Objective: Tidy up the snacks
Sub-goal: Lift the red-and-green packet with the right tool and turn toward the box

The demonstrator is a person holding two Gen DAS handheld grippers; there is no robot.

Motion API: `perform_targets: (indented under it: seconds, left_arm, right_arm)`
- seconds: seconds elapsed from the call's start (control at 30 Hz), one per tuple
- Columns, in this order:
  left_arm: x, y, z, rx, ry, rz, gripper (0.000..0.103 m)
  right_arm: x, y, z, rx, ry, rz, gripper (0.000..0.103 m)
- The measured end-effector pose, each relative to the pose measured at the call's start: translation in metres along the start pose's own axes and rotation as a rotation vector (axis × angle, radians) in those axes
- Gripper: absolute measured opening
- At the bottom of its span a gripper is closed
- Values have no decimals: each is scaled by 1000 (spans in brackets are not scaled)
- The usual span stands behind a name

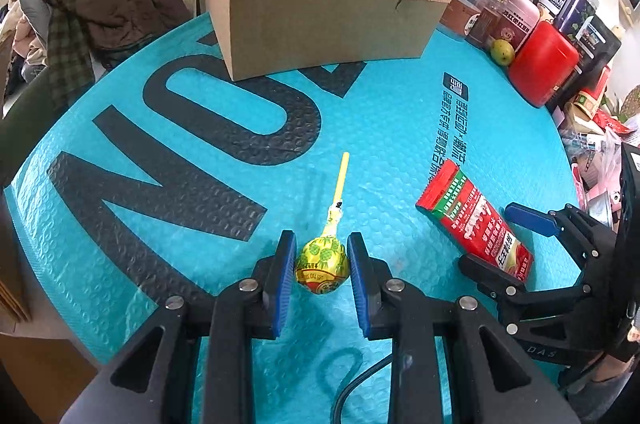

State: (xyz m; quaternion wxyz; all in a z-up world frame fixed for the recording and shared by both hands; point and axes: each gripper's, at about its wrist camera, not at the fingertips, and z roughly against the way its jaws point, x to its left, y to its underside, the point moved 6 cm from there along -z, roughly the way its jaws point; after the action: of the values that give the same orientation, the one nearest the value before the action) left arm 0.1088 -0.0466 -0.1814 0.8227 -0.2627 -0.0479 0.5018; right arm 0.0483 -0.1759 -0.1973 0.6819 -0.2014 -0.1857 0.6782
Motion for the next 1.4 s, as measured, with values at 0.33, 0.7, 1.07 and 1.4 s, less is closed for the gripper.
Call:
perform_targets:
  seconds: [0.33,0.7,1.07,1.4]
  left_arm:
    - [-8,-1,1,-2,13,-28,26]
    - [-15,-6,9,-28,30,-52,26]
    - [-32,-14,29,-88,71,-86,26]
    - [-46,-56,67,-229,110,-112,26]
  right_arm:
    - [3,2,10,-48,-5,4,48]
    - [-3,7,24,-58,-80,-128,47]
    - [-3,-2,53,-122,-133,-172,47]
    - [-5,-39,91,-240,-145,-167,47]
